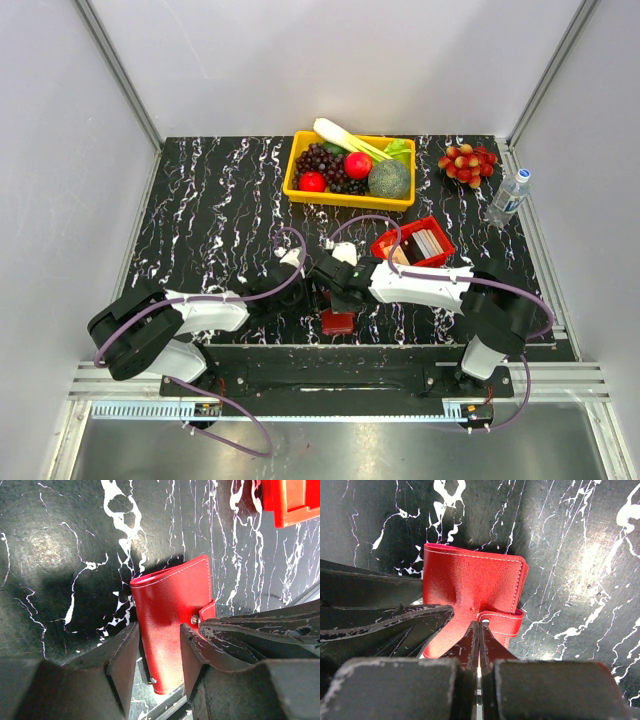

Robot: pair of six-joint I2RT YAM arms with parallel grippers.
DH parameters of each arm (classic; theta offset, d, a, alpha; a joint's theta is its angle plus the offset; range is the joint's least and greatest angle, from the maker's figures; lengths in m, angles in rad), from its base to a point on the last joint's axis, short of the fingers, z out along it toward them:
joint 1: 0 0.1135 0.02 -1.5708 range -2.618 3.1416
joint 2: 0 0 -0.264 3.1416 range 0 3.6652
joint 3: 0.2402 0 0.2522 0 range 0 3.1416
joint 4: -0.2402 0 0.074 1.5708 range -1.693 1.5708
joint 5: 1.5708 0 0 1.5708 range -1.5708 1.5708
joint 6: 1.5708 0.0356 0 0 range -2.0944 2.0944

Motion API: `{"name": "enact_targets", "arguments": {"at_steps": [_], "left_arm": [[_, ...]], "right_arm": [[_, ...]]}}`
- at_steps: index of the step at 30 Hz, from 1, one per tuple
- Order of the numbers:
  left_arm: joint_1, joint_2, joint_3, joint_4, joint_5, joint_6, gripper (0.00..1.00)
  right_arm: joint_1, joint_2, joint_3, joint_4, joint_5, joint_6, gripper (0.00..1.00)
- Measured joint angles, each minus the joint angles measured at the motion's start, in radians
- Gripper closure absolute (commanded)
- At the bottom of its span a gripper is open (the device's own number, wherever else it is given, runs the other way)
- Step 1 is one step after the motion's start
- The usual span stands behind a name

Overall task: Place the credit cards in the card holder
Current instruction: Close the card holder at the center of the board.

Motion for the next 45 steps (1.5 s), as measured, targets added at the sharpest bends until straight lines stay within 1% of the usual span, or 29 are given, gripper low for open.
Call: {"name": "enact_targets", "arguments": {"at_steps": [36, 41, 45], "left_arm": [[0.000, 0.000, 0.000, 0.000, 0.000, 0.000, 0.58], [0.000, 0.000, 0.000, 0.000, 0.000, 0.001, 0.58], [0.000, 0.000, 0.000, 0.000, 0.000, 0.001, 0.58]], "right_arm": [[-0.002, 0.006, -0.013, 0.039, -0.023, -0.003, 1.00], [-0.014, 0.006, -0.017, 0.049, -0.028, -0.003, 1.00], [-0.038, 0.006, -0.023, 0.065, -0.064, -0.013, 1.00]]}}
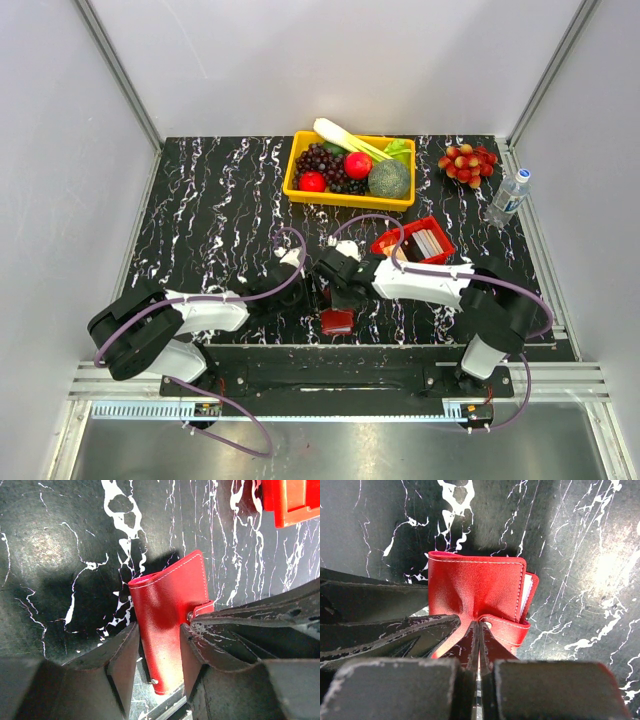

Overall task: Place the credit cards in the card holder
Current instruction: Close the card holder at the center of the board.

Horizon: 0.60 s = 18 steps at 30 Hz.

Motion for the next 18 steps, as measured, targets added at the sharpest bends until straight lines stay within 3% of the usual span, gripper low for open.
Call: {"name": "enact_targets", "arguments": {"at_steps": [18], "left_arm": [[0.000, 0.006, 0.000, 0.008, 0.001, 0.000, 0.58]], "right_arm": [[-0.087, 0.005, -0.053, 0.116, -0.156, -0.009, 1.00]]}}
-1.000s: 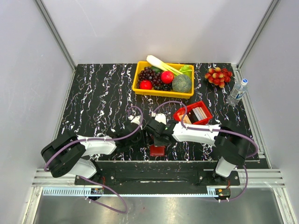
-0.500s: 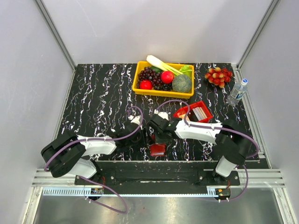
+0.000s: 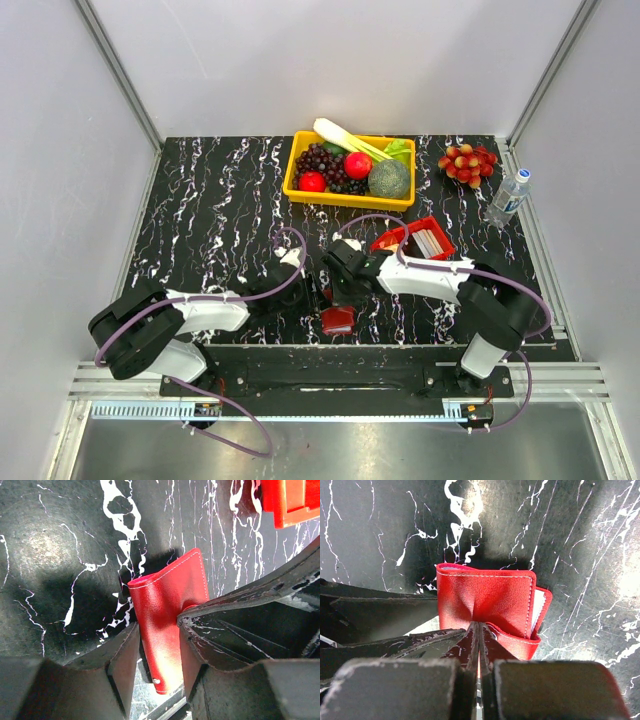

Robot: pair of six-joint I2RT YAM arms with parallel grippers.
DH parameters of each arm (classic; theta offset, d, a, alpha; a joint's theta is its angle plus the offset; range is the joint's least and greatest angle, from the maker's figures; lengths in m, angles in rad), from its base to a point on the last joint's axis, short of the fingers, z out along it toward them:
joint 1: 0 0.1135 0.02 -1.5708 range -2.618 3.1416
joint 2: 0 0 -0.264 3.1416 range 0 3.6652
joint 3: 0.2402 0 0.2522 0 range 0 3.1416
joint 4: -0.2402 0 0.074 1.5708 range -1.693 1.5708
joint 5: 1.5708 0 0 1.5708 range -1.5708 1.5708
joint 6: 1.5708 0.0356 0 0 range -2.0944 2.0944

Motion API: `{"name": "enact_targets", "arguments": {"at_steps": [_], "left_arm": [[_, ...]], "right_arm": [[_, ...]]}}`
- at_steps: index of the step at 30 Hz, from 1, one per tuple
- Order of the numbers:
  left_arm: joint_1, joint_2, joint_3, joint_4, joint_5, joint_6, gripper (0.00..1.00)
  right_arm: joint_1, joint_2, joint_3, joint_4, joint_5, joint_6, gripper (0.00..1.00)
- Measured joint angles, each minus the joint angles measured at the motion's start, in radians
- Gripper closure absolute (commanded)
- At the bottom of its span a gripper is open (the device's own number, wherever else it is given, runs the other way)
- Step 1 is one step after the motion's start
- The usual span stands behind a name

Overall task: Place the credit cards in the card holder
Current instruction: Close the card holder at the center of the board, then reset both arms

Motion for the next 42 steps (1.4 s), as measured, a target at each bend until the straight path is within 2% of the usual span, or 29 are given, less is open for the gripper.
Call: {"name": "enact_targets", "arguments": {"at_steps": [8, 16, 21, 23, 25, 26, 28, 29, 34, 38, 42], "left_arm": [[0.000, 0.001, 0.000, 0.000, 0.000, 0.000, 0.59], [0.000, -0.012, 0.000, -0.011, -0.008, 0.000, 0.55], [0.000, -0.034, -0.003, -0.037, -0.024, -0.001, 0.51], [0.000, -0.039, -0.003, -0.041, -0.031, -0.001, 0.45], [0.000, -0.048, -0.005, -0.043, -0.039, -0.002, 0.34], [0.000, -0.056, -0.009, -0.042, -0.043, -0.003, 0.26], [0.000, -0.085, -0.017, -0.047, -0.053, 0.005, 0.15], [-0.001, -0.105, -0.021, -0.052, -0.062, 0.010, 0.01], [-0.001, -0.206, -0.024, -0.126, -0.149, 0.030, 0.01], [0.005, -0.278, 0.002, -0.223, -0.256, 0.059, 0.01], [0.068, -0.312, 0.046, -0.306, -0.312, 0.098, 0.01]], "right_arm": [[-0.010, -0.009, -0.019, 0.027, -0.021, -0.001, 0.99], [-0.017, -0.058, -0.042, 0.051, 0.011, -0.048, 0.70], [-0.027, -0.167, -0.042, 0.057, 0.058, -0.083, 0.66], [-0.028, -0.203, -0.042, 0.062, 0.072, -0.087, 0.66], [-0.029, -0.227, -0.045, 0.063, 0.092, -0.084, 0.56], [-0.029, -0.235, -0.053, 0.063, 0.106, -0.079, 0.54], [-0.031, -0.250, -0.079, 0.057, 0.137, -0.062, 0.41], [-0.032, -0.259, -0.099, 0.050, 0.156, -0.050, 0.35], [-0.056, -0.350, -0.197, -0.004, 0.232, -0.018, 0.01], [-0.096, -0.493, -0.210, -0.039, 0.311, -0.041, 0.01], [-0.206, -0.651, -0.209, -0.048, 0.382, -0.088, 0.01]]}}
